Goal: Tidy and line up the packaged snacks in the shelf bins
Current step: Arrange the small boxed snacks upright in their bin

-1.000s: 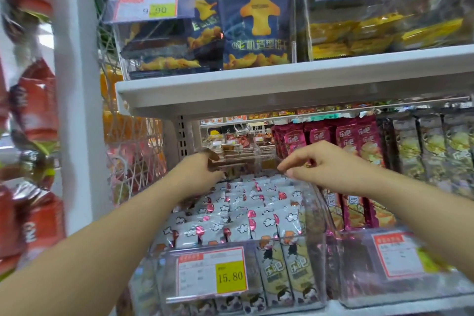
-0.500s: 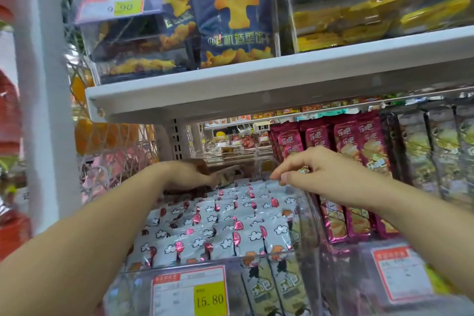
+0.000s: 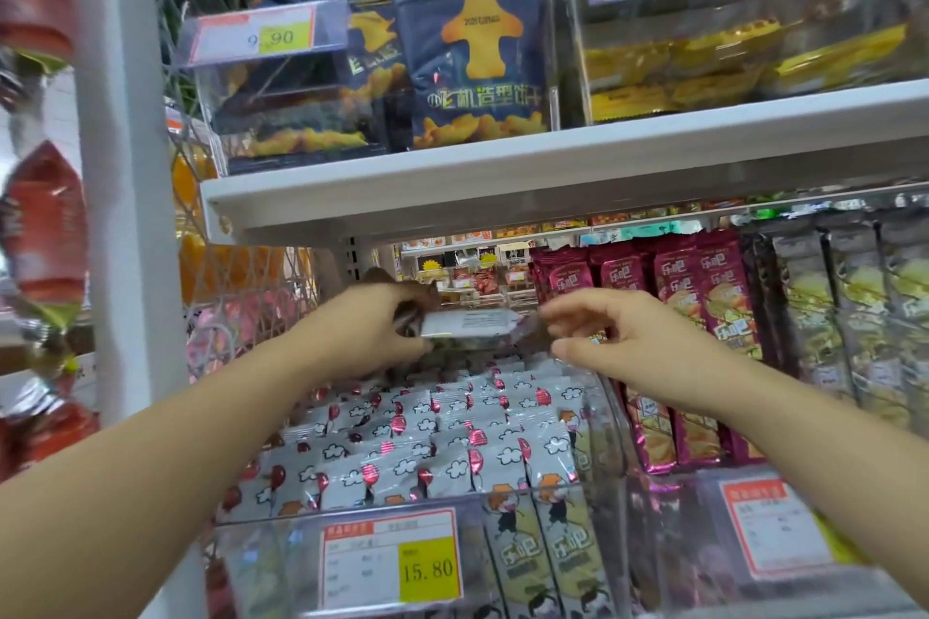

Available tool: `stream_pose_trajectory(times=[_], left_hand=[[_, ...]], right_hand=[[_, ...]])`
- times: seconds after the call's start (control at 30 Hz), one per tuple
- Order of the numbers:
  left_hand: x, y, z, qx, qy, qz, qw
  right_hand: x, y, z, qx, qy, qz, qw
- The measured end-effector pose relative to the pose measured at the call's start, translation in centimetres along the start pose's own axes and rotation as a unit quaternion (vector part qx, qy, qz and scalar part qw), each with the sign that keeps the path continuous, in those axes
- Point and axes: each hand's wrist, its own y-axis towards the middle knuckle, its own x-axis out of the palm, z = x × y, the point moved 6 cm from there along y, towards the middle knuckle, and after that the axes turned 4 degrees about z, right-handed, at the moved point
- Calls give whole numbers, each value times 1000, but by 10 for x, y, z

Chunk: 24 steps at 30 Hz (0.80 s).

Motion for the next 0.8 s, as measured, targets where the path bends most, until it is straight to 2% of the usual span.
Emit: stream_pose_trajectory(times=[0.13,0.3,0.47,0.57,0.63,0.73,0.8], left_hand=[[-12,-18,31,38,-112,12,993],[-20,-34,64,71,-165,44,983],[-16,-39,69,78,-160,31,983],[-8,-39,68,77,-138,-5,987],[0,-37,69,79,-79,-51,992],[4,-36,69,82,-34,-69,994],[7,-37,73,101,-45,-77,991]], right_hand=[[-3,-6,-5,2,25,16,1000],[-29,-21,-19,-41,88,124,987],[-57,-28,-46,-93,156,142,973],[-54,-27,-63,-111,69,65,989],[-46,-24,-71,-119,1,26,993],[-35,-17,-80,-145,-101,11,984],[-29,-14,-82,-160,-121,1,980]])
